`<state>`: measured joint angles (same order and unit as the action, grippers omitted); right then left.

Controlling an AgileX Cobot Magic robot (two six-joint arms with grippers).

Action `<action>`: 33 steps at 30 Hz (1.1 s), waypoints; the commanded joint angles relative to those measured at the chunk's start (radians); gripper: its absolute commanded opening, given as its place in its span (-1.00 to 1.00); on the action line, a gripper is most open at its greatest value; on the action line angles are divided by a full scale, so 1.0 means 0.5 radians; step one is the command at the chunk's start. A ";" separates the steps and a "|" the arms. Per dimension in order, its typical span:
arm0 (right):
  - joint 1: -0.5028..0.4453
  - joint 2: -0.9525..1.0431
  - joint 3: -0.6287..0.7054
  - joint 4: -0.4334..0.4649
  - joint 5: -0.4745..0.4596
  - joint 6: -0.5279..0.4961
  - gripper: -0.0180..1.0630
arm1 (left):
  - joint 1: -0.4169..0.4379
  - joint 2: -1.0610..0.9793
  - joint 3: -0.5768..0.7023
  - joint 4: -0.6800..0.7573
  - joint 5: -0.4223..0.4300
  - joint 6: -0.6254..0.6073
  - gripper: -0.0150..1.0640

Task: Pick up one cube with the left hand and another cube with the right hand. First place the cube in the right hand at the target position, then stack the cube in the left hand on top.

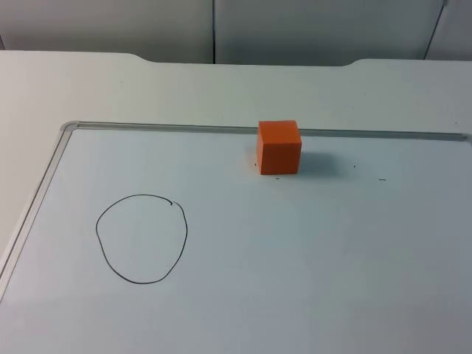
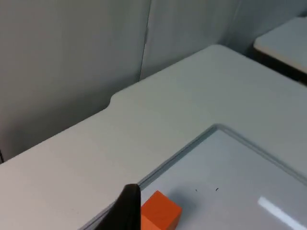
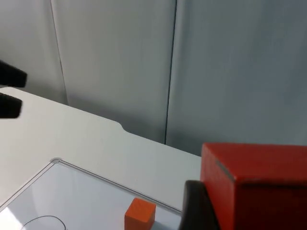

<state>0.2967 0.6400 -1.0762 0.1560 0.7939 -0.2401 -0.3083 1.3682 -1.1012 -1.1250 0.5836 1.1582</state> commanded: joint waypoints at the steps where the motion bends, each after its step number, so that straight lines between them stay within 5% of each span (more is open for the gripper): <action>1: 0.003 0.007 0.003 0.013 -0.054 0.009 -0.97 | -0.108 0.114 -0.085 0.192 -0.081 -0.163 0.96; 4: 0.003 0.007 0.003 0.013 -0.059 0.009 -0.97 | -0.256 0.367 -0.275 0.574 -0.111 -0.539 0.96; 9: 0.003 0.007 0.003 0.019 -0.040 0.009 -0.97 | -0.397 0.729 -0.540 0.965 -0.062 -0.762 0.96; 15: 0.003 0.007 0.003 0.033 -0.031 0.009 -0.97 | -0.406 1.016 -0.821 1.116 0.101 -1.119 0.96; 24: 0.003 0.007 0.003 0.064 -0.022 0.009 -0.97 | -0.453 1.591 -1.575 1.814 0.509 -2.269 0.96; 33: 0.003 0.007 0.003 0.064 0.002 0.006 -0.97 | -0.486 1.982 -1.860 1.879 0.679 -2.646 0.96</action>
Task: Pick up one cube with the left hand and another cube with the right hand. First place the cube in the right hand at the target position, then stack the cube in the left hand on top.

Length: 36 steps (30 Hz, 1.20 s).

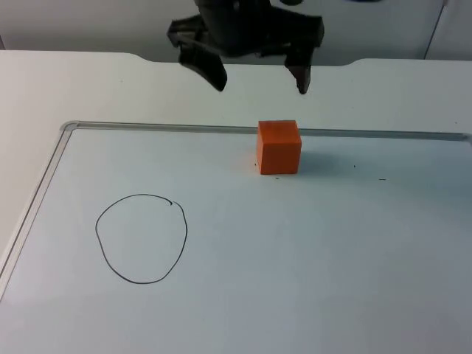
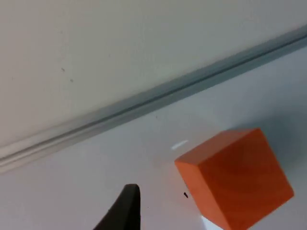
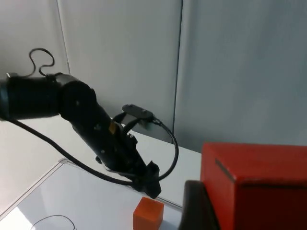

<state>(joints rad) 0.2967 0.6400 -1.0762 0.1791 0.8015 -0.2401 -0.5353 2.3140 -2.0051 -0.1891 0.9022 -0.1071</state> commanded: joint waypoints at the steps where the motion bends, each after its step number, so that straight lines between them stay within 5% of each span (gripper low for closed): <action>1: 0.003 0.007 0.003 0.017 -0.013 0.006 -0.97 | -0.032 0.126 -0.066 0.007 0.047 -0.128 0.96; 19: 0.003 0.007 0.007 0.017 0.002 0.002 -0.97 | -0.097 0.400 -0.367 0.075 0.171 -0.376 0.96; 36: 0.003 0.007 0.007 0.017 -0.014 -0.012 -0.97 | -0.108 0.482 -0.385 0.131 0.035 -0.376 0.96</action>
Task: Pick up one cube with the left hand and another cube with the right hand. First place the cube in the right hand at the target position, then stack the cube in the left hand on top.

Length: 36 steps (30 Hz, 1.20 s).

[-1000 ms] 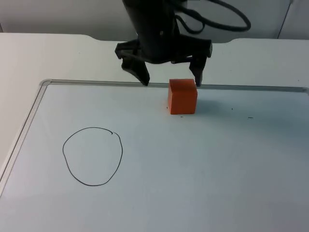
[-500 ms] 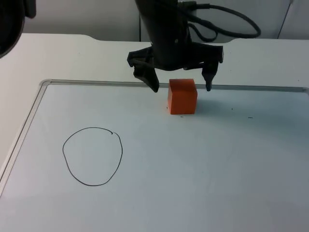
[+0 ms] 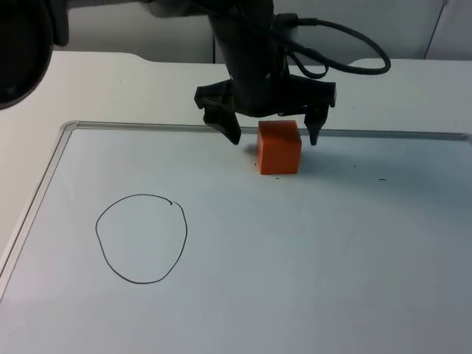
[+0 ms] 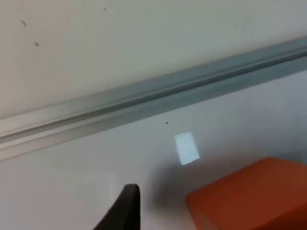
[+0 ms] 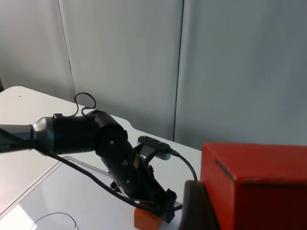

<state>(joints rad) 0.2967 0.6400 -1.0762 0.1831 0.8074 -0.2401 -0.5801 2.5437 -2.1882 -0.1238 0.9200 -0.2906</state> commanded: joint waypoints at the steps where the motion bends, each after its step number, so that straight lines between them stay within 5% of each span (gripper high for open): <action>1: 0.003 0.007 0.007 0.009 -0.025 -0.012 -0.97 | -0.018 0.023 -0.018 0.001 -0.001 -0.009 0.96; 9: 0.003 0.007 0.007 0.009 -0.029 -0.012 -0.97 | -0.022 0.044 -0.018 0.033 -0.003 -0.009 0.91; 16: 0.003 0.007 0.007 0.009 -0.059 -0.012 -0.97 | -0.022 0.052 -0.018 0.051 0.005 -0.009 0.27; 19: 0.003 0.007 0.007 0.009 -0.062 -0.012 -0.97 | -0.022 0.052 -0.018 0.051 -0.014 0.006 -0.20; 27: 0.003 0.007 0.007 -0.003 -0.070 -0.012 -0.97 | -0.022 0.043 -0.018 0.044 0.039 -0.016 -0.84; 36: 0.003 0.007 0.007 -0.046 -0.100 -0.007 -0.97 | -0.046 -0.130 -0.018 0.057 0.107 -0.012 -0.98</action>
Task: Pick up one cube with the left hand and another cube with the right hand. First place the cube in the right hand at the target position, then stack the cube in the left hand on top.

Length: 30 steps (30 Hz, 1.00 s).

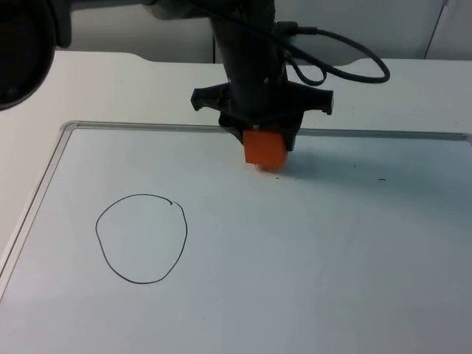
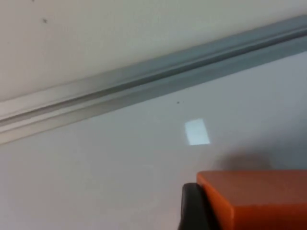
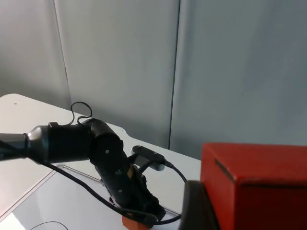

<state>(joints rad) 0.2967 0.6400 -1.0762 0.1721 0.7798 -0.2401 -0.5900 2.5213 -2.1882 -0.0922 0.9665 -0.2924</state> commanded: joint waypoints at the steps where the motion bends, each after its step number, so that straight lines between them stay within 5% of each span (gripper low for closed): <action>1: 0.003 0.007 0.007 -0.024 -0.044 -0.007 -0.97 | -0.026 -0.085 -0.018 -0.006 0.014 -0.008 -0.98; 12: 0.003 0.007 0.007 -0.024 -0.124 0.037 -0.97 | -0.113 -0.502 -0.018 0.097 0.344 0.204 -0.98; 30: 0.003 0.007 0.007 -0.028 -0.148 0.098 -0.97 | -0.186 -1.046 -0.018 0.228 0.509 0.470 -0.98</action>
<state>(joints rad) 0.2967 0.6400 -1.0762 0.1655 0.7274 -0.1949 -0.6753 2.0181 -2.1882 0.0188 1.2189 -0.0689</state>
